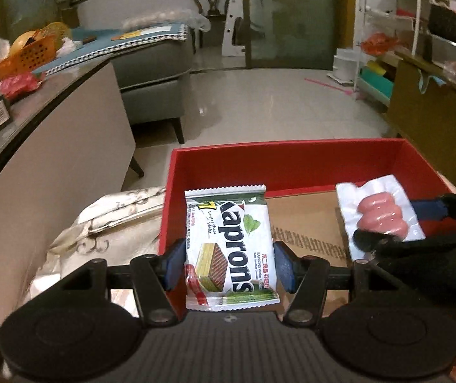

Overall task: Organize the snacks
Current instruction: 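Open both grippers to drop the wafer and sausage packs into the box, then grasp the clear sauce sachet on the table with the left gripper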

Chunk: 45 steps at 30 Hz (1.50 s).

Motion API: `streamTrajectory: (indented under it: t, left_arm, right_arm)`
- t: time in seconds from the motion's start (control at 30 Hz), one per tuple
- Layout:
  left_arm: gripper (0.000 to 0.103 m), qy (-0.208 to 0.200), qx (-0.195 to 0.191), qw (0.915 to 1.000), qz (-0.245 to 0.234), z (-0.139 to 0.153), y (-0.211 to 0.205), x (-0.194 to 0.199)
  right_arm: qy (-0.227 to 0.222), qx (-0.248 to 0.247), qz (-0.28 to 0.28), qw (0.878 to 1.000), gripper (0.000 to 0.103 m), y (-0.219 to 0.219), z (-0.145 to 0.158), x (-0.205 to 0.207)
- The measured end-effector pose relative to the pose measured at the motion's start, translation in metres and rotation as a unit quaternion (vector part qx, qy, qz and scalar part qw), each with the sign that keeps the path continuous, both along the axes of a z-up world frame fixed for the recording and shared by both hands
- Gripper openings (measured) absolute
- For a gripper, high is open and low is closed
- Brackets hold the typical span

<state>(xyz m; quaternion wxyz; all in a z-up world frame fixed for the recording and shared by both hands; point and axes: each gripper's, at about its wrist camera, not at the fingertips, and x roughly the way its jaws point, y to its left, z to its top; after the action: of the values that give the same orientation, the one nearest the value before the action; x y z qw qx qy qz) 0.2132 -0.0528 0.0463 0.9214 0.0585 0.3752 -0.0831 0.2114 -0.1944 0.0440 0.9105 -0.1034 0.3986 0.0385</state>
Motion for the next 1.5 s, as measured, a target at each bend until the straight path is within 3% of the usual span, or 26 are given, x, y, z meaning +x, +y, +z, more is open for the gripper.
streamTrajectory:
  t: [0.13,0.2,0.43,0.63,0.83,1.0,1.13,1.3,1.5]
  left_arm:
    - [0.053,0.016,-0.009,0.9998,-0.002,-0.002,-0.002,0.003]
    - [0.054,0.015,-0.008,0.9998,-0.004,-0.001,-0.002,0.001]
    - [0.057,0.010,-0.022,0.9997,0.000,0.019,0.005,-0.015]
    - [0.064,-0.003,-0.033,0.9994,-0.010,0.045,0.028,-0.056]
    - [0.065,0.009,-0.034,0.9994,0.002,0.051,0.061,-0.103]
    - [0.065,0.041,-0.029,0.9987,0.007,0.036,0.082,-0.136]
    - [0.065,0.072,-0.058,0.9952,0.033,0.017,0.101,-0.152]
    - [0.068,0.074,-0.041,0.9963,0.011,0.005,0.097,-0.163]
    - [0.068,0.130,-0.053,0.9855,0.095,-0.022,0.106,-0.155]
  right_arm:
    - [0.012,0.002,-0.007,1.000,0.062,-0.001,-0.005,0.002]
    - [0.014,0.008,-0.012,1.000,0.069,-0.003,-0.001,0.002]
    - [-0.021,0.021,-0.012,0.999,0.070,-0.015,0.027,-0.022]
    - [-0.042,0.038,-0.001,0.998,0.071,-0.029,0.052,-0.067]
    - [-0.043,0.059,0.011,0.997,0.073,-0.027,0.063,-0.115]
    - [-0.036,0.065,0.025,0.997,0.074,-0.021,0.061,-0.149]
    - [-0.033,0.062,0.032,0.997,0.074,-0.017,0.058,-0.164]
    - [-0.026,0.072,0.038,0.996,0.074,-0.018,0.051,-0.172]
    - [-0.018,0.078,0.041,0.996,0.075,-0.020,0.045,-0.170]
